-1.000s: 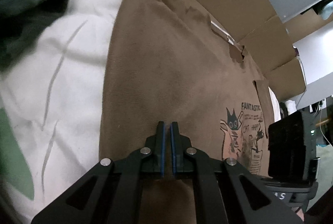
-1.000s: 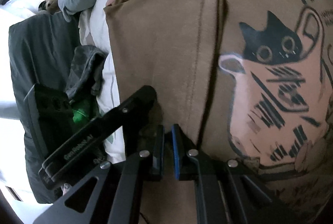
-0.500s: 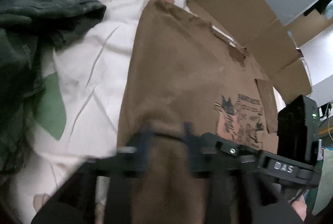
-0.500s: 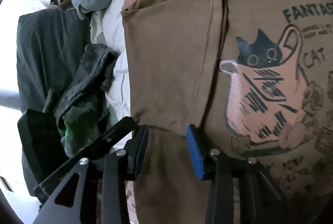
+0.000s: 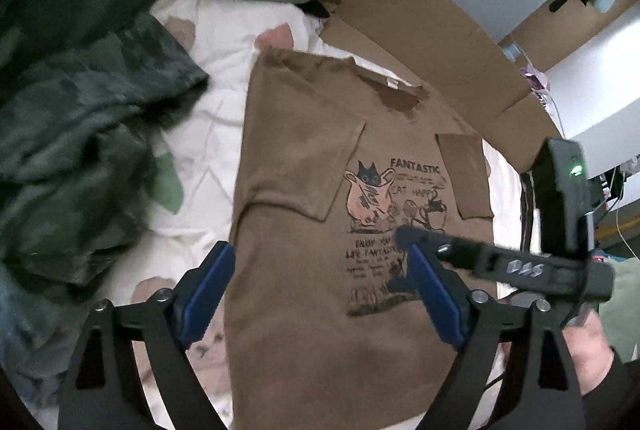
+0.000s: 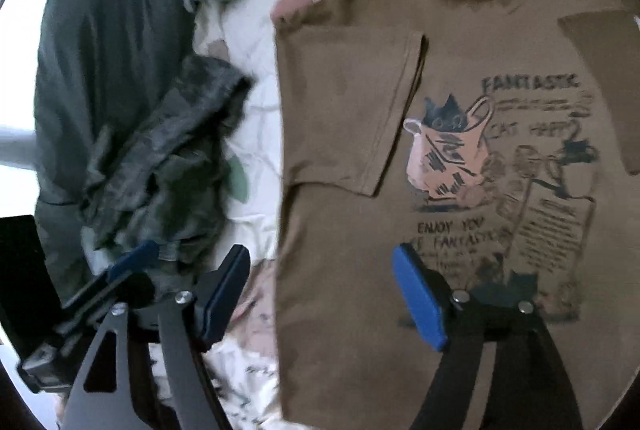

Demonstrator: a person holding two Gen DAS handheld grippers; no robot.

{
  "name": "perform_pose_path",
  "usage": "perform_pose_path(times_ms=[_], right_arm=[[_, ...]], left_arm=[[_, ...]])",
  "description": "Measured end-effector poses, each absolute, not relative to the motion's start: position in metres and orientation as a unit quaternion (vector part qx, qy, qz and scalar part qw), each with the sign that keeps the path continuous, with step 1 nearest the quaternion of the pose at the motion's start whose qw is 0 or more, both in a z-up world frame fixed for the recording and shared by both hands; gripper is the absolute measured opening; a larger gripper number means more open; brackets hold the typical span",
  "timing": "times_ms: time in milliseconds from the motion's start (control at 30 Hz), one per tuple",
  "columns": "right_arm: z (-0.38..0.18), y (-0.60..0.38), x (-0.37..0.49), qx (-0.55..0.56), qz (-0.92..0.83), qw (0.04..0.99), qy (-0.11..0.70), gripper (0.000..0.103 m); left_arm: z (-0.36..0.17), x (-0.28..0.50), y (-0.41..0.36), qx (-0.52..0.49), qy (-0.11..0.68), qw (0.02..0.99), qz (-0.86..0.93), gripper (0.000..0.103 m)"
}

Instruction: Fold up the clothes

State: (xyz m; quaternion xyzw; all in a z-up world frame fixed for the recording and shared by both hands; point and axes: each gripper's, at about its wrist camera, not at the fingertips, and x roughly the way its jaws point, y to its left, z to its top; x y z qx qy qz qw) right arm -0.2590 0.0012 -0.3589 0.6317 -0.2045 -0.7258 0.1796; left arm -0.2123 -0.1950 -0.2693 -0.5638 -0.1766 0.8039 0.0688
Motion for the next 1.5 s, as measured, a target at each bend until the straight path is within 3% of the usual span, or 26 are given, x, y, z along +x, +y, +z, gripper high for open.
perform_pose_path(times_ms=[100, 700, 1500], right_arm=[[-0.315, 0.013, -0.252, 0.628, -0.735, 0.176, -0.182, 0.086], [-0.103, 0.148, -0.196, 0.587, -0.78, 0.153, -0.153, 0.094], [0.051, 0.293, -0.117, 0.522, -0.831, 0.123, -0.148, 0.102]], left_arm=[[-0.243, -0.203, -0.196, -0.571, -0.194, 0.07, 0.795, 0.088], [-0.1, -0.149, -0.159, -0.567, -0.16, 0.072, 0.805, 0.088], [-0.007, -0.078, -0.17, -0.548, -0.15, 0.045, 0.822, 0.088]])
